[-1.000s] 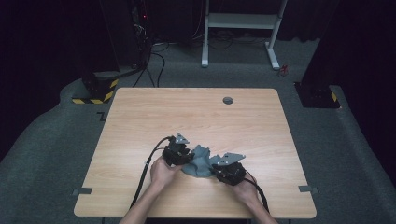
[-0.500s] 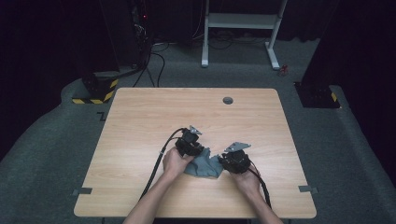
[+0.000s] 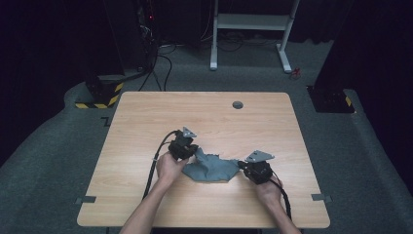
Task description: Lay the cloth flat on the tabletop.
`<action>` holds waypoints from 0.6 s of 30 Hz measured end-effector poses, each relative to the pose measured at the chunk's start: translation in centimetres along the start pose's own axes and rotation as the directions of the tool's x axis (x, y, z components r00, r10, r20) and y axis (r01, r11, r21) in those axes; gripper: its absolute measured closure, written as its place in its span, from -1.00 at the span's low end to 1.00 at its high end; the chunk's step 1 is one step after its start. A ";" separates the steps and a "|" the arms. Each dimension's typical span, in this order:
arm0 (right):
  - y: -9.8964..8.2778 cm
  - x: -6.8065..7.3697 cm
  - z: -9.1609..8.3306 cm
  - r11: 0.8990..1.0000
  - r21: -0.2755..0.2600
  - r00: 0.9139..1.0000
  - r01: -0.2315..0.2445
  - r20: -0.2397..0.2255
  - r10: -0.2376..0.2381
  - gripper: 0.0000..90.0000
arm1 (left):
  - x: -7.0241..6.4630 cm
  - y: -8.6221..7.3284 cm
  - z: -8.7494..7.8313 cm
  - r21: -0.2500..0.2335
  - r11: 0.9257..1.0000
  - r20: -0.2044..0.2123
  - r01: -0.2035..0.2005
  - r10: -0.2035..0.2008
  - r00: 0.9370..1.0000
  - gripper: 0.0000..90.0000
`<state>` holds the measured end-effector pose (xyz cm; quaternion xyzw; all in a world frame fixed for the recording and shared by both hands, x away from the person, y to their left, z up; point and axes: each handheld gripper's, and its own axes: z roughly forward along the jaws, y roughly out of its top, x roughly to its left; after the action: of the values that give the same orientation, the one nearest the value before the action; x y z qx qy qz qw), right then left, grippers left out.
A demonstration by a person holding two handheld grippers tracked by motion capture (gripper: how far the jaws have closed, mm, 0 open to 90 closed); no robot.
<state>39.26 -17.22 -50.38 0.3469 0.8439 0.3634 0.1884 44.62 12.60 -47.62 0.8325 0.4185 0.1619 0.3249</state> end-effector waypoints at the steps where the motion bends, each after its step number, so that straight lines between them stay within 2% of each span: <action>1: 0.0 0.0 0.0 1.000 0.000 1.000 0.000 0.000 0.000 1.00 | 0.0 0.0 0.0 0.000 1.000 0.000 0.000 0.000 1.000 0.97; 2: -0.5 -0.5 -0.8 1.000 -0.011 1.000 -0.003 0.019 0.003 1.00 | 0.9 -0.5 -0.5 -0.017 1.000 -0.023 0.023 -0.023 0.999 0.97; 5: -1.2 -1.1 -1.3 1.000 -0.023 1.000 -0.004 0.031 0.005 1.00 | 1.8 -1.0 -0.8 -0.035 0.998 -0.036 0.050 -0.051 0.998 0.97; 7: -1.9 -1.4 -1.6 1.000 -0.022 0.999 -0.011 0.038 0.012 1.00 | 2.1 -1.2 -0.9 -0.043 0.998 -0.047 0.052 -0.054 0.997 0.97; 10: -2.7 -1.8 -1.6 1.000 -0.013 0.999 -0.026 0.029 0.026 1.00 | 2.5 -1.5 -0.5 -0.031 0.998 -0.046 0.057 -0.058 0.997 0.97; 11: -2.7 -1.8 -1.5 1.000 -0.011 0.999 -0.026 0.026 0.026 1.00 | 2.5 -1.6 -0.1 -0.021 0.999 -0.062 0.050 -0.051 0.997 0.97; 12: -2.7 -1.8 -1.5 1.000 -0.011 0.999 -0.026 0.026 0.026 1.00 | 2.5 -1.6 -0.1 -0.021 0.999 -0.062 0.050 -0.051 0.997 0.96; 13: -2.7 -1.7 -1.4 1.000 -0.006 0.999 -0.015 0.031 0.016 1.00 | 2.5 -1.7 0.4 -0.010 0.998 -0.074 0.060 -0.060 0.995 0.96; 14: -2.5 -1.5 -1.1 1.000 0.004 1.000 -0.013 0.026 0.012 0.98 | 2.5 -1.8 0.7 0.001 0.997 -0.073 0.074 -0.073 0.995 0.93; 16: -2.3 -1.5 -1.0 0.999 0.009 0.999 -0.033 0.016 0.033 0.76 | 2.5 -2.0 0.7 -0.010 0.995 -0.046 0.104 -0.104 0.993 0.62; 18: -2.0 -1.5 -1.2 0.998 -0.014 0.999 -0.053 0.008 0.053 0.70 | 2.1 -2.0 0.2 -0.031 0.995 -0.029 0.100 -0.101 0.994 0.41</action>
<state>38.69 -19.84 -50.94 0.3693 0.8311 0.3727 0.1844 44.81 15.07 -49.09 0.8030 0.4623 0.1641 0.3383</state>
